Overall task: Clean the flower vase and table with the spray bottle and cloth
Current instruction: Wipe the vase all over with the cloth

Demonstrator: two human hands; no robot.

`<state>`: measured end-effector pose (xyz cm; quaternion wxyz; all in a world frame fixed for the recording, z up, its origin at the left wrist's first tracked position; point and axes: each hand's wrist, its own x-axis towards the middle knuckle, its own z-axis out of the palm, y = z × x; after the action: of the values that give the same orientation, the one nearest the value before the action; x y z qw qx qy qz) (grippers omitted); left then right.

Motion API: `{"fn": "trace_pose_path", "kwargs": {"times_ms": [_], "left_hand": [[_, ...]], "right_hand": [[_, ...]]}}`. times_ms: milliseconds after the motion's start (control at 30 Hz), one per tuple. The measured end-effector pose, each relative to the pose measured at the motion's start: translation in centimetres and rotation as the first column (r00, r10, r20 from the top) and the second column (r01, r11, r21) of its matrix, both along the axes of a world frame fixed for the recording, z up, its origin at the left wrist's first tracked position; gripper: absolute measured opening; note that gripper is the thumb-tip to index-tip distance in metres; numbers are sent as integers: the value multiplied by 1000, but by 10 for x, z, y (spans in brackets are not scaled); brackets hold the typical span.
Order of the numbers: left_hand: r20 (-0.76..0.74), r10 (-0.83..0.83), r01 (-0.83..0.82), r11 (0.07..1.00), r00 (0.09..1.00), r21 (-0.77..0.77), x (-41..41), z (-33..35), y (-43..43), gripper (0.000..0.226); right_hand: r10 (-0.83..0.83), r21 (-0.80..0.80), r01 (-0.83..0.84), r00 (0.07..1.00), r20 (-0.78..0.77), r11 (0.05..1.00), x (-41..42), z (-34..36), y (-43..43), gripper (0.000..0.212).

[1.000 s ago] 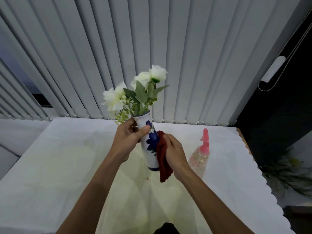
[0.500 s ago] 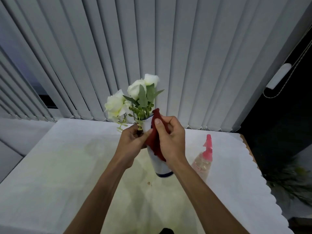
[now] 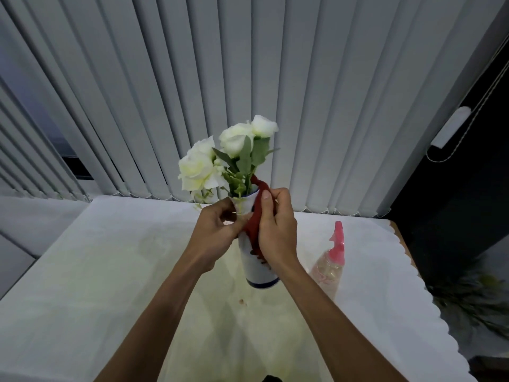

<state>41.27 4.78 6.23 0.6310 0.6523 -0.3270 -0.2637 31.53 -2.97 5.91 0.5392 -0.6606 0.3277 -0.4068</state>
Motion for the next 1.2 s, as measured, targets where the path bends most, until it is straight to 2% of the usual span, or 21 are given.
{"fn": "trace_pose_path", "kwargs": {"times_ms": [67,133,200,267,300,367,500,567,633,733,767,833,900,967,1033,1067,1133,1200], "left_hand": [[-36,-44,43,999,998,-14,0,4,1,23],[-39,-57,56,998,998,-26,3,11,3,23],[-66,-43,39,997,997,-60,10,16,3,21],[-121,-40,28,995,992,-98,16,20,4,20],[-134,-42,28,994,990,-104,17,20,3,20],[-119,-52,40,994,991,-100,14,17,2,19],[-41,-92,89,993,995,-73,-1,4,-4,25],[-63,-102,96,991,993,-90,-1,5,-6,27],[-91,-123,113,988,988,-109,3,9,-8,27],[-175,-167,145,981,970,-129,8,12,-6,32],[-227,-190,160,976,955,-145,9,10,-5,30],[-318,-233,183,966,919,-180,9,2,-3,17],[-342,-243,194,966,908,-171,7,-5,-2,10],[-185,-171,171,985,968,-13,6,-10,-1,11],[27,-94,87,976,995,199,4,-16,0,32],[80,-65,42,964,995,263,2,-18,2,46],[56,-13,-4,960,998,279,1,-18,5,69],[-36,29,-20,973,999,229,4,-19,8,70]], "right_hand": [[86,100,-85,996,-5,991,0,-4,-12,34],[167,235,-154,985,-37,960,-3,-17,-22,35],[169,418,-125,983,-69,900,-13,-37,-26,31],[158,517,-96,985,-77,851,-25,-49,-20,34],[154,496,-85,983,-99,864,-28,-48,-16,34],[99,341,-45,985,-142,939,-25,-37,-8,32],[5,82,1,997,-81,997,-13,-5,2,31],[19,72,-10,991,-132,997,-16,-10,0,34],[43,267,1,986,-160,964,-25,-29,-3,40],[54,631,22,993,-101,776,-40,-56,-4,49],[45,706,18,996,-71,708,-44,-59,-1,49],[91,745,-26,995,-47,667,-48,-62,2,45],[64,687,32,991,-113,726,-48,-64,5,38],[-11,611,131,981,-195,781,-45,-64,10,30],[-102,500,245,950,-296,830,-43,-72,12,30],[-139,449,282,935,-326,848,-42,-75,14,31],[-169,373,298,925,-340,879,-43,-75,18,30],[-156,241,251,923,-351,938,-42,-63,21,27]]}}
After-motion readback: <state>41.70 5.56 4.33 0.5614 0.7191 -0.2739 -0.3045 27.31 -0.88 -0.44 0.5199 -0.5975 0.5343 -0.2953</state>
